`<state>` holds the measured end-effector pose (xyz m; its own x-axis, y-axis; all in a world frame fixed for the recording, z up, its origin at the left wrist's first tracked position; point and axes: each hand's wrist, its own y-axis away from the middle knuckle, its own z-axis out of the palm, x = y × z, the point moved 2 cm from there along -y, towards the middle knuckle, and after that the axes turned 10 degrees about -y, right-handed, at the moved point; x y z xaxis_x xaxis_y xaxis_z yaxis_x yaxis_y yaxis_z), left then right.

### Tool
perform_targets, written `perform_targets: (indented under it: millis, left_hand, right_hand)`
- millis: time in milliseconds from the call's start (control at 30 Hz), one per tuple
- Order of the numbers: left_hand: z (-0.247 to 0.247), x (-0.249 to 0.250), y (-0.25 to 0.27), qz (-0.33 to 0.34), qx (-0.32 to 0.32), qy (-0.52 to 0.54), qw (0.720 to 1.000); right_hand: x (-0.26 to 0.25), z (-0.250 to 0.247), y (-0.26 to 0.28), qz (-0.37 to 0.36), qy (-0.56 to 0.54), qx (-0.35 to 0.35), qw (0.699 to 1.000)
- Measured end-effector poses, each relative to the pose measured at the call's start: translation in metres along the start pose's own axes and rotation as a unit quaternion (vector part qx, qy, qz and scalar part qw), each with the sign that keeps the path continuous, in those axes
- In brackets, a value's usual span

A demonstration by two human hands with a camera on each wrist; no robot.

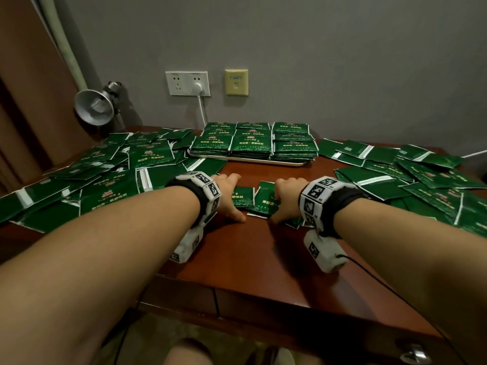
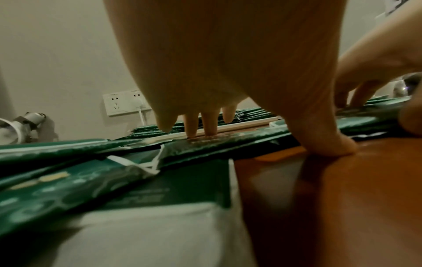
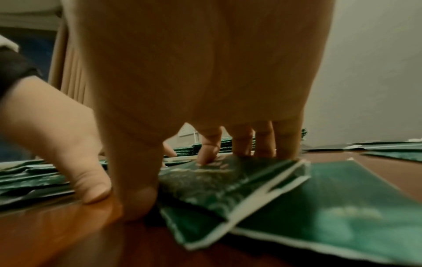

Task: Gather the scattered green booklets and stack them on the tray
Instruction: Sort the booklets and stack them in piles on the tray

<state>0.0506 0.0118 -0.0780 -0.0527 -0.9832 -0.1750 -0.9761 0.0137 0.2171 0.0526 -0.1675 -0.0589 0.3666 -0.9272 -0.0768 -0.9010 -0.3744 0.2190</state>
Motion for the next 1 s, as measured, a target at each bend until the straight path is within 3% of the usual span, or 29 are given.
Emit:
perform_targets:
  millis: [333,567,767,1000]
  left_hand:
    - [-0.002,0.0,-0.015,0.054,0.05,-0.001,0.997]
    - [-0.02,-0.01,-0.015,0.083,0.07,0.018,0.994]
    - [-0.057,-0.046,-0.025,0.065,0.121,-0.005,0.991]
    - [-0.101,-0.117,-0.057,-0.003,0.145,-0.009,0.989]
  right_hand:
    - [0.009,-0.012,-0.009,0.004,0.013,-0.012,1.0]
    - [0.015,-0.037,-0.017,-0.023,0.002,0.029,0.999]
    - [0.001,-0.055,-0.037,-0.073,-0.03,0.056,0.995]
    - [-0.018,-0.082,-0.081,-0.103,-0.007,0.09,0.991]
